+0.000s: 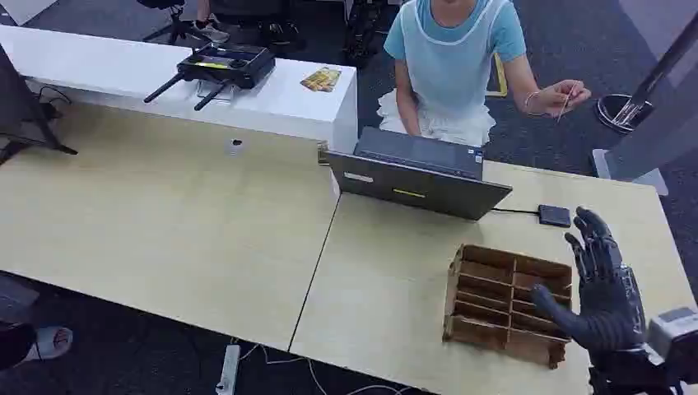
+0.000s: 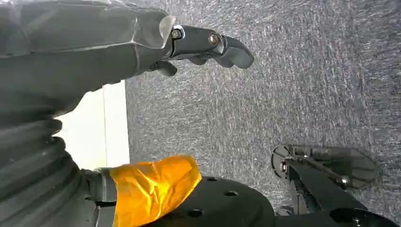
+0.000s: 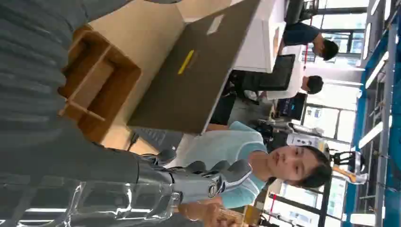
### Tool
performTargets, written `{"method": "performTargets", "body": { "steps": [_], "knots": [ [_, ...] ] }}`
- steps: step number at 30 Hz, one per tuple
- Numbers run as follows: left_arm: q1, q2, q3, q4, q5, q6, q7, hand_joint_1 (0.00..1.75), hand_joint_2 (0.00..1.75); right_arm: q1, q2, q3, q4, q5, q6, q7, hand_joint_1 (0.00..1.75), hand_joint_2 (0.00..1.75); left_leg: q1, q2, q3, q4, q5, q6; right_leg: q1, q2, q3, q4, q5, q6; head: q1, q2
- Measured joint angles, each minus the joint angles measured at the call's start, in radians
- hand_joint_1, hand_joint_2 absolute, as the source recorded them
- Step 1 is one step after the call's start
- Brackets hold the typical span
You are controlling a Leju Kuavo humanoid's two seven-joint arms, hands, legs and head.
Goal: Pass the card to the sensor for recognition and then transmit it.
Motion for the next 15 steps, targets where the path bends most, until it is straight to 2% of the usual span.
{"method": "performTargets", "body": {
  "steps": [3, 6, 10, 15],
  "knots": [
    [0.000, 0.000, 0.006, 0.000, 0.000, 0.001, -0.002, 0.00, 1.75, 0.037, 0.000, 0.001, -0.022, 0.027, -0.023, -0.006, 0.00, 1.75, 0.000, 0.000, 0.000, 0.000, 0.000, 0.000, 0.000, 0.000, 0.000, 0.000, 0.000, 0.000, 0.000, 0.000],
    [0.000, 0.000, 0.010, 0.000, -0.010, 0.001, -0.002, 0.00, 1.75, 0.044, 0.000, 0.001, -0.030, 0.078, -0.078, -0.003, 0.00, 1.75, 0.000, 0.001, 0.000, 0.000, 0.000, 0.000, 0.000, 0.000, 0.000, 0.000, 0.000, 0.000, 0.000, 0.000],
    [0.000, 0.000, 0.013, 0.000, -0.017, 0.002, -0.002, 0.00, 1.75, 0.014, 0.000, 0.004, -0.030, 0.258, -0.219, 0.021, 0.00, 1.75, 0.000, 0.001, -0.001, 0.000, 0.000, 0.000, 0.000, 0.000, 0.000, 0.001, 0.001, 0.000, 0.000, 0.000],
    [-0.004, -0.001, 0.020, 0.000, -0.036, 0.001, 0.005, 0.00, 1.75, -0.086, 0.000, 0.045, -0.019, 0.559, -0.383, 0.089, 0.00, 1.75, 0.000, 0.001, 0.000, 0.000, 0.001, 0.001, 0.000, 0.001, 0.000, 0.001, 0.001, 0.000, 0.000, 0.000]
  ]
}}
